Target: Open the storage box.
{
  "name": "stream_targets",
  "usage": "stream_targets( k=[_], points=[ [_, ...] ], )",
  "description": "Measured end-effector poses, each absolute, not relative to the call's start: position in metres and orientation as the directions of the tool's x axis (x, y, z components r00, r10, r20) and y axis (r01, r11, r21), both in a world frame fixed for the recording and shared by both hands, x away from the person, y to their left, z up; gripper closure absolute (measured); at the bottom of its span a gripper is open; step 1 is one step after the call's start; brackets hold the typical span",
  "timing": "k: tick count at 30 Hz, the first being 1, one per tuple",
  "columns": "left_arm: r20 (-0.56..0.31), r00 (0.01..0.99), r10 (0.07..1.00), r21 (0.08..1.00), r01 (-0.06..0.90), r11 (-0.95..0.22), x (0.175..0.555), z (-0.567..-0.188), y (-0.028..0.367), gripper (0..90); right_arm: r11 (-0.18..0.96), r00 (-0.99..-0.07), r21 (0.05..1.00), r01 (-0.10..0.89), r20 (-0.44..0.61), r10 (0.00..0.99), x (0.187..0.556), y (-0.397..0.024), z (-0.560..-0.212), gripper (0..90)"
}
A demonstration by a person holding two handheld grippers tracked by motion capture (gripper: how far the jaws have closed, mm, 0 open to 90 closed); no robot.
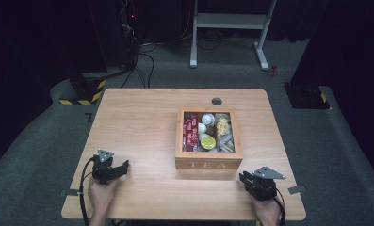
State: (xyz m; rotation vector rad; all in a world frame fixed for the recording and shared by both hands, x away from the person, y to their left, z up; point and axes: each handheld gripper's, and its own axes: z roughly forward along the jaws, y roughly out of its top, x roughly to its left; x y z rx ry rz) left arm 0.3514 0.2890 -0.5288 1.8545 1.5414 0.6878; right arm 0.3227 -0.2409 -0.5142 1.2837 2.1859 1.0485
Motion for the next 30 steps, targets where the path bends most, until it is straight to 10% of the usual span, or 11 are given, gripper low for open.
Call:
stream_targets(
  k=[30],
  points=[
    [0.002, 0.181, 0.983, 0.742, 0.658, -0.123, 0.351, -0.529, 0.289, 23.2, 0.341, -0.647, 0.767, 0.544, 0.124, 0.753, 0.344, -0.187, -0.51, 83.2]
  ],
)
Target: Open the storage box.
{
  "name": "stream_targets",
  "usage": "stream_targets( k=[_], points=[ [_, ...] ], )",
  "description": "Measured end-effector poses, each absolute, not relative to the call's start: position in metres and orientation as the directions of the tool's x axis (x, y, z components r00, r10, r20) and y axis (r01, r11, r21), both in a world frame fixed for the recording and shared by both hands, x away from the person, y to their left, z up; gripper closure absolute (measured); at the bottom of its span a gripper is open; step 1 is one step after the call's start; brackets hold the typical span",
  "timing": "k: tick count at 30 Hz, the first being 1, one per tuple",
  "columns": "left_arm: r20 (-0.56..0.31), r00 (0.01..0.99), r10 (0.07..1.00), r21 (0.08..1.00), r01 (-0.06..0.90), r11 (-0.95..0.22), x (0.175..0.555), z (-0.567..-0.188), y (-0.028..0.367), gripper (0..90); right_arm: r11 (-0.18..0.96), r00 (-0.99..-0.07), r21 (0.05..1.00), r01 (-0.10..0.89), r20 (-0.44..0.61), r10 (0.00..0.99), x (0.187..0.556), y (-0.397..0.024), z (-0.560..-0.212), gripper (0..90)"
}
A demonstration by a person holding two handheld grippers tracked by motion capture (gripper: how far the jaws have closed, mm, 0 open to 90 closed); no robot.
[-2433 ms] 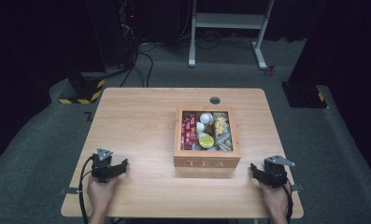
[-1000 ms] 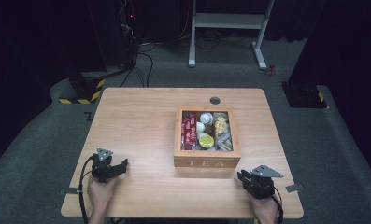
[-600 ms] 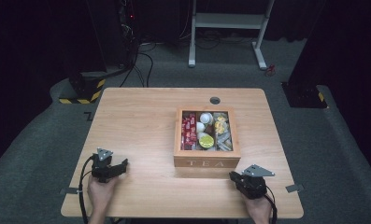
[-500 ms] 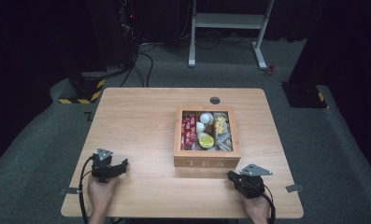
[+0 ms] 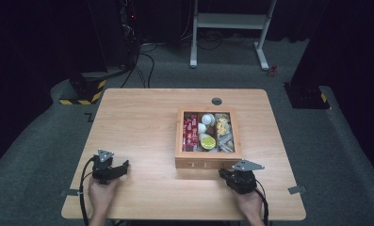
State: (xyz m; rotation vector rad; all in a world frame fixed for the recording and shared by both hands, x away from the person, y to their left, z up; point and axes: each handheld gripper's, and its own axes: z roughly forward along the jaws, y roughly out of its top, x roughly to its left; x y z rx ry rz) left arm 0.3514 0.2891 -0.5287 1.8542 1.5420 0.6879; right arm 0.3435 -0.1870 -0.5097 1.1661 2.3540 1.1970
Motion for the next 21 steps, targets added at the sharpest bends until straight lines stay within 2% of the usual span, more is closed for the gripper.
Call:
stream_targets(
  k=[15, 21],
  points=[
    [0.002, 0.182, 0.983, 0.743, 0.658, -0.123, 0.351, -0.529, 0.289, 23.2, 0.331, -0.666, 0.779, 0.532, 0.143, 0.732, 0.357, -0.176, -0.502, 85.2],
    [0.002, 0.181, 0.983, 0.743, 0.658, -0.123, 0.351, -0.529, 0.289, 23.2, 0.294, -0.667, 0.791, 0.536, 0.183, 0.722, 0.358, -0.177, -0.497, 86.3]
  ],
)
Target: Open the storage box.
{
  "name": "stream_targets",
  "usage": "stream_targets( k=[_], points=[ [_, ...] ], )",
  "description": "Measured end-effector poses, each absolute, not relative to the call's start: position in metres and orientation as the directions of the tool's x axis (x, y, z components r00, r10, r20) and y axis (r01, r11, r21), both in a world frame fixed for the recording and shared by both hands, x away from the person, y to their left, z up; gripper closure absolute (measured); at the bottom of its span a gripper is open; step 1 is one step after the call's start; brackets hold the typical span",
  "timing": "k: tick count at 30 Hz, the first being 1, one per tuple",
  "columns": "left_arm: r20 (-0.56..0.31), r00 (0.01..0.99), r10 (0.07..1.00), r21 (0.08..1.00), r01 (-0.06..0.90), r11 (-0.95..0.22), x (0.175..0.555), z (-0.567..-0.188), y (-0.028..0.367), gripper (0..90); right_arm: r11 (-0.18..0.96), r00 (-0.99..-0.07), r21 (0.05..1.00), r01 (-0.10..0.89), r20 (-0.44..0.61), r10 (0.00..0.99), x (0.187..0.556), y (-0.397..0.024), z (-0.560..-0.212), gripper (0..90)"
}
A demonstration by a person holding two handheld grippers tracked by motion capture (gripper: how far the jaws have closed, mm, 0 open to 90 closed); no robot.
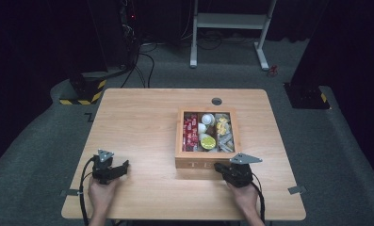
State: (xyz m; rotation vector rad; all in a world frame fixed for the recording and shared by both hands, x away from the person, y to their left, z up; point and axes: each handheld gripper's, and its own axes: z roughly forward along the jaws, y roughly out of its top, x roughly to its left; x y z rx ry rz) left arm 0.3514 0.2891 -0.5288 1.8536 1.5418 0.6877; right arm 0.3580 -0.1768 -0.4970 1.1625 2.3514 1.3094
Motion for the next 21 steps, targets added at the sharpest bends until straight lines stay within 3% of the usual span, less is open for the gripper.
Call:
stream_targets(
  k=[21],
  points=[
    [0.003, 0.181, 0.984, 0.743, 0.658, -0.123, 0.351, -0.529, 0.289, 23.2, 0.278, -0.678, 0.82, 0.5, 0.171, 0.715, 0.358, -0.176, -0.48, 88.1]
  ],
)
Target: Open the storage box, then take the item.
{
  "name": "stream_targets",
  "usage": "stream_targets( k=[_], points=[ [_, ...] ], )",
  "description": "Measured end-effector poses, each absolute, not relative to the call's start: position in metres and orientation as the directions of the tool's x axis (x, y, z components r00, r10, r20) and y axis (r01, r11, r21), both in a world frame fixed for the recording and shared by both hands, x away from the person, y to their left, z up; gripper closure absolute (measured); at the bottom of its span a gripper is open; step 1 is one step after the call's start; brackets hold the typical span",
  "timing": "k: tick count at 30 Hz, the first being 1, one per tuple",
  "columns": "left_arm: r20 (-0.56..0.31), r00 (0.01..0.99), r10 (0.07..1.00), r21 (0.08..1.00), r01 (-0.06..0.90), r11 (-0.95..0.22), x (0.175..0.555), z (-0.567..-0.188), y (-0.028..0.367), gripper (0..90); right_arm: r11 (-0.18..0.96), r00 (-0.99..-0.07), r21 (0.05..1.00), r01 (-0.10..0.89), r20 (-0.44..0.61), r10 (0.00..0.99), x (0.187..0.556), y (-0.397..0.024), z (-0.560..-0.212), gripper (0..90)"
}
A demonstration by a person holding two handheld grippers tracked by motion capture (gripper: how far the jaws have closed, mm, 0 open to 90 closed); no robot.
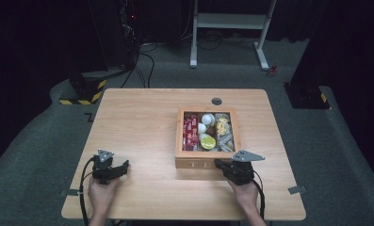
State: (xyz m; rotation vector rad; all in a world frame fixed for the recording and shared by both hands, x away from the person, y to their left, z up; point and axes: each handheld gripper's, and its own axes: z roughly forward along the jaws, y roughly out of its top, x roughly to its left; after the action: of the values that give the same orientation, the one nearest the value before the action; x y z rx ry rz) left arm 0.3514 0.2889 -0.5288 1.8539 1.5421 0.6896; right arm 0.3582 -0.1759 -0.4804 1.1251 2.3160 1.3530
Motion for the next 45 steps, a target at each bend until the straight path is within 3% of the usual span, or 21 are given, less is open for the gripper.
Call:
stream_targets(
  k=[45],
  points=[
    [0.004, 0.177, 0.984, 0.743, 0.658, -0.121, 0.351, -0.529, 0.288, 23.8, 0.254, -0.655, 0.866, 0.431, 0.106, 0.748, 0.379, -0.203, -0.43, 87.1]
  ],
)
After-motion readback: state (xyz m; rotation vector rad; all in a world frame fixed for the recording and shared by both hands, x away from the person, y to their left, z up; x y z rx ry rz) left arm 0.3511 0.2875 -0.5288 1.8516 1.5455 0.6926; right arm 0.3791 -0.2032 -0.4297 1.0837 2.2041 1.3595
